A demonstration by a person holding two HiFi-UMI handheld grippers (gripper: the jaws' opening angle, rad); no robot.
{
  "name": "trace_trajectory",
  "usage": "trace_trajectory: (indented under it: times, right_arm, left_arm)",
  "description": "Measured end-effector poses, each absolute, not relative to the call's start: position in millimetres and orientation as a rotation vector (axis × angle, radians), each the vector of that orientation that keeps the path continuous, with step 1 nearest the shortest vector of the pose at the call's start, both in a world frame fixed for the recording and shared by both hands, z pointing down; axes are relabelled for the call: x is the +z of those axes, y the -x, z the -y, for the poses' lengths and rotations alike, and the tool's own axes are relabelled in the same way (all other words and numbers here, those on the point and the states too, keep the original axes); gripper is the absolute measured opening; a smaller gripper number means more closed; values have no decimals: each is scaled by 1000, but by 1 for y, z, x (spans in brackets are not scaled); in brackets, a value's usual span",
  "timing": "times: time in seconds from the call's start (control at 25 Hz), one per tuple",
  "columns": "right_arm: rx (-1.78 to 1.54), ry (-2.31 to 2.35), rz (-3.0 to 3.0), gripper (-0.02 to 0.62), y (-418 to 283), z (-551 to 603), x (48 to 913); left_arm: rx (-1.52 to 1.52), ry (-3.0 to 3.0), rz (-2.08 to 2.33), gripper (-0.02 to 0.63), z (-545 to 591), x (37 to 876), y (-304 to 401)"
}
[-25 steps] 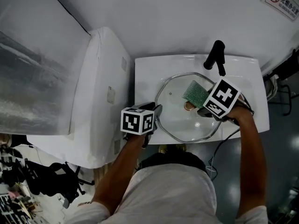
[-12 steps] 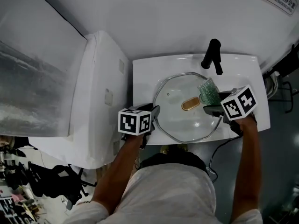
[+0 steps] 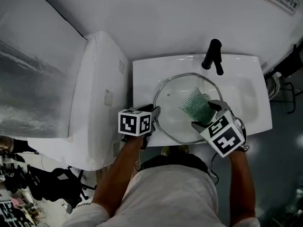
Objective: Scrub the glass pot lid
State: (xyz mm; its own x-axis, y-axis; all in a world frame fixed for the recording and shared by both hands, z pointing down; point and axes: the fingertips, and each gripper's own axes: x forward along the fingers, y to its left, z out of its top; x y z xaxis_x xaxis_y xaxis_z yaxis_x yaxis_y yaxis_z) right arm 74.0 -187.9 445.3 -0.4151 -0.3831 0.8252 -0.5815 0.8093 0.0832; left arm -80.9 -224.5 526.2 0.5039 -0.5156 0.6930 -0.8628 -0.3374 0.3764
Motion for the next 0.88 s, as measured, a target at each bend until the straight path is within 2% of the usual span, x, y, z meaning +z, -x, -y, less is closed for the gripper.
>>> trace_trajectory:
  times: [0.4, 0.88]
  right_arm:
    - [52, -494, 1943, 348, -28, 152, 479]
    - [5, -400, 1990, 348, -45, 144, 499]
  left_arm:
    - [603, -2015, 1123, 134, 225, 525, 81]
    - [612, -2013, 1130, 133, 224, 526, 80]
